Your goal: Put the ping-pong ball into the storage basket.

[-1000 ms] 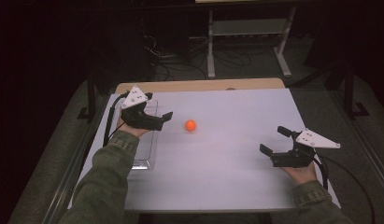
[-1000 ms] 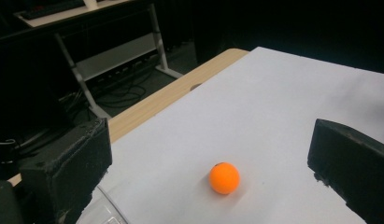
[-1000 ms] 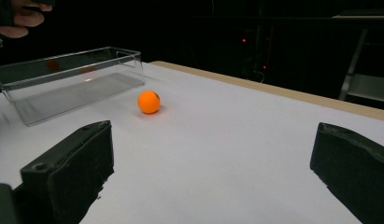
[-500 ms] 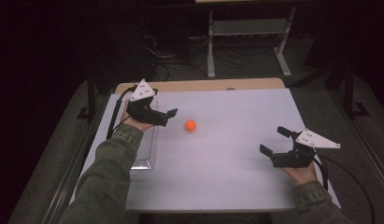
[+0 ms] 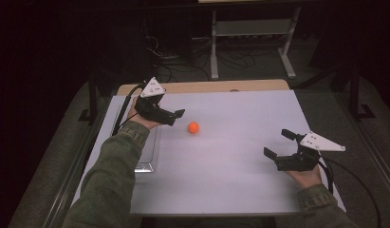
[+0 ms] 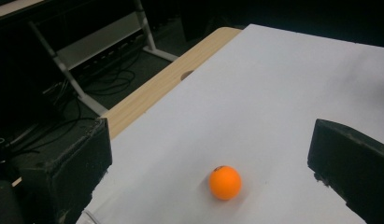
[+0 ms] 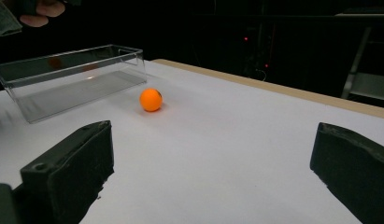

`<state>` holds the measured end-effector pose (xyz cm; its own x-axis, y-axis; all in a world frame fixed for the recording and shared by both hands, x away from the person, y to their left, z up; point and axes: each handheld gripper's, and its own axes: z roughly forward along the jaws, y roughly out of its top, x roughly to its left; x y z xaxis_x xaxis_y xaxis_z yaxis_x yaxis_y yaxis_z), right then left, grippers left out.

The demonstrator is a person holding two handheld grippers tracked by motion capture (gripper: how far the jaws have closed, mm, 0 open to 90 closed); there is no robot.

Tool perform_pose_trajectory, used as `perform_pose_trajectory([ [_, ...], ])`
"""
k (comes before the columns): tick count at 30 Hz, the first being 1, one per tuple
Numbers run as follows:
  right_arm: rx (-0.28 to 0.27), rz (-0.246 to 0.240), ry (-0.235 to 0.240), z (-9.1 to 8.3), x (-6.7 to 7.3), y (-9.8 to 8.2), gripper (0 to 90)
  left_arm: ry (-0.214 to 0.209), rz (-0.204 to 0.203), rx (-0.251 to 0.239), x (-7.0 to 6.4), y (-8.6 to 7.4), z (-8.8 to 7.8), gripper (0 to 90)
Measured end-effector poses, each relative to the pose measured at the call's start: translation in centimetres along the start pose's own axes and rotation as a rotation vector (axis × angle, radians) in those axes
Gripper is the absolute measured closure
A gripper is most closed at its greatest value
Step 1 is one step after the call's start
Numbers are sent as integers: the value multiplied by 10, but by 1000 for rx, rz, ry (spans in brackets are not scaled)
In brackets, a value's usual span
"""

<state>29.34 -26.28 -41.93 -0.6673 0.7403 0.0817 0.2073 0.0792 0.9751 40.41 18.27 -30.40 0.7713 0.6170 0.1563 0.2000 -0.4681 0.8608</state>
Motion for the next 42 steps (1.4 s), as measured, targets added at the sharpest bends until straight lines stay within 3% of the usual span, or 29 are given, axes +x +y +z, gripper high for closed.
perform_pose_trajectory([
  [8,-1,3,0,-1,0,0,0,-19,35,45,1,8,9,0],
  [16,-7,1,1,-1,0,0,0,-38,46,75,1,14,19,0],
  [28,-3,1,7,-1,0,0,0,-71,102,133,-1,26,35,0],
  [35,2,-2,14,0,2,-1,0,-92,141,189,-5,26,45,0],
  [42,-3,5,15,-2,1,-1,0,-108,151,221,-4,25,52,0],
])
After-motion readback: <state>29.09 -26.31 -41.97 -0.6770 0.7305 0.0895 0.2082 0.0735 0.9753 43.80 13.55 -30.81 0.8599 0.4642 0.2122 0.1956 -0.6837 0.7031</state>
